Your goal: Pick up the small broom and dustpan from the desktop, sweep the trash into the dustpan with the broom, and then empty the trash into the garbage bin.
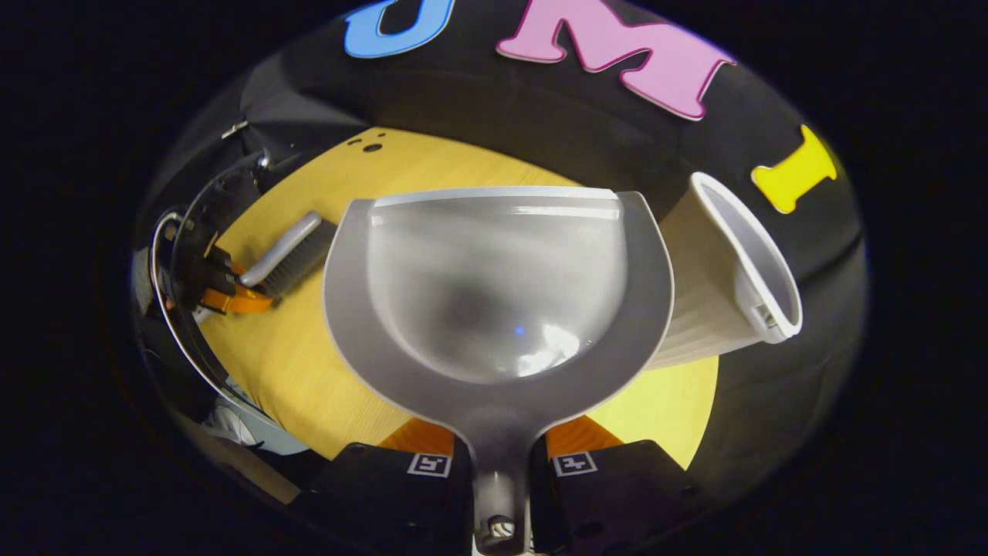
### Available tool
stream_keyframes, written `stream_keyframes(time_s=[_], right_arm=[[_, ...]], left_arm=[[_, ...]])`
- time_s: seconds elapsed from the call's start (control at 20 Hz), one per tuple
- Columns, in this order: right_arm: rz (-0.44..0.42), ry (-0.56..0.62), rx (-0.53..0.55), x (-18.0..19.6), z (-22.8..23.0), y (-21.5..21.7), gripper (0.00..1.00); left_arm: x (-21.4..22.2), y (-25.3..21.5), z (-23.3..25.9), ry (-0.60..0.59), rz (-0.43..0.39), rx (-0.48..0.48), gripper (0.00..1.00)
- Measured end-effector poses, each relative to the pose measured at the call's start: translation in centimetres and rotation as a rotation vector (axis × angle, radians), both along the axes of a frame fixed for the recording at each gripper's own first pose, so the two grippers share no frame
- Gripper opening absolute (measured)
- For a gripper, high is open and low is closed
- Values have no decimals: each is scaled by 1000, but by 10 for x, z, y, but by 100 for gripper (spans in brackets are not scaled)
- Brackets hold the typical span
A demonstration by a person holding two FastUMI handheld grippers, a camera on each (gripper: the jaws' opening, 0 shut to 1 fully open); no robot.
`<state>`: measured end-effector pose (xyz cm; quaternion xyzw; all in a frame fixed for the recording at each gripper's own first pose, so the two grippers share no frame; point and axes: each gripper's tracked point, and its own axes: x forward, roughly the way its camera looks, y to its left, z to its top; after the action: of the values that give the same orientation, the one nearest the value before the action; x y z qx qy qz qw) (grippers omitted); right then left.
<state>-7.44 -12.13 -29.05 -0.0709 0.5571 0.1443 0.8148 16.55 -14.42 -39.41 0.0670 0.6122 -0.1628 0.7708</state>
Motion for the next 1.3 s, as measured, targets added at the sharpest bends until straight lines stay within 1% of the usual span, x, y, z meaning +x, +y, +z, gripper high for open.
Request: stream_keyframes(time_s=[0.1, 0.35, 0.5, 0.6, 0.8, 1.05, 1.1, 1.15, 1.2, 1.25, 1.3], right_arm=[[2, 51, -3, -14, -17, 7, 33], [-57, 179, 24, -38, -53, 9, 33], [-64, 240, 25, -45, -63, 6, 33], [-63, 279, 29, -49, -59, 5, 33], [-56, 319, 42, -46, -56, 5, 33], [-49, 352, 63, -47, -55, 2, 33], [-53, 358, 70, -46, -54, 2, 27], [-54, 358, 71, -45, -54, 1, 34], [-54, 356, 70, -46, -55, 1, 27], [-53, 358, 69, -47, -55, 1, 35], [-54, 357, 70, -47, -55, 1, 36]], left_arm=[[0, 0, 1, 11, 6, 11, 21], [0, -1, -3, 34, 12, 50, 21], [-1, 0, -8, 52, 7, 84, 21], [1, -1, -8, 57, 1, 103, 21], [4, -3, -11, 69, 6, 144, 22], [12, -9, -10, 78, 8, 172, 22], [12, -9, -11, 79, 2, 180, 22], [12, -10, -11, 81, -4, 189, 22], [12, -12, -11, 81, -10, 196, 22], [12, -14, -12, 83, -15, 202, 23], [12, -14, -10, 85, -20, 208, 23]])
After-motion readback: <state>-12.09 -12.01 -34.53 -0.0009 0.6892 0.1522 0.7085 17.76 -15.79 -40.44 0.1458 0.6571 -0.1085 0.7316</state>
